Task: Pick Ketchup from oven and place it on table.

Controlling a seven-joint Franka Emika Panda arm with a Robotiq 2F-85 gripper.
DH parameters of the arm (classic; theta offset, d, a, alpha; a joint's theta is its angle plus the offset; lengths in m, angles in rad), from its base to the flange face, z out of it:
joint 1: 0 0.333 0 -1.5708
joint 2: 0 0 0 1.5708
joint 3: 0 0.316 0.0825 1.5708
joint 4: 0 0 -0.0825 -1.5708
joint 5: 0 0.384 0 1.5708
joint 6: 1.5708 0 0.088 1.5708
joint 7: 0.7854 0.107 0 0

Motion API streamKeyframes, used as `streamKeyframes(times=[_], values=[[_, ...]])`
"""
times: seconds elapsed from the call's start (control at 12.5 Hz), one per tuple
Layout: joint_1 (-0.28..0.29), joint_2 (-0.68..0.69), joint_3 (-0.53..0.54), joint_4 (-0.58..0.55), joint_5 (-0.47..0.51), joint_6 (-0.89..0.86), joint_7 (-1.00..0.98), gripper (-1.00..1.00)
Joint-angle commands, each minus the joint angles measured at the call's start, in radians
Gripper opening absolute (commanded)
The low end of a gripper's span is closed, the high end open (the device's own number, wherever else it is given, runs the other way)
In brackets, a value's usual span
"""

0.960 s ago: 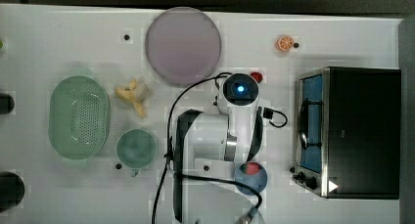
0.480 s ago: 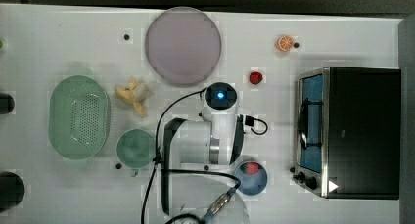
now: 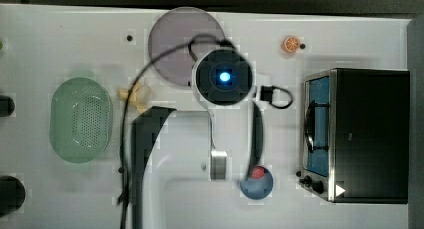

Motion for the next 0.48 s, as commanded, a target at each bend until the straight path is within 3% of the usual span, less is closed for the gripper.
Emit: streamKeyframes(times=[0.08, 0.48], values=[[-0.008, -0.078, -0.008, 0.152, -0.006, -0.162, 0.038, 1.00], [-0.009, -0.093, -0.009, 0.371, -0.012, -0.482, 0.036, 1.00]])
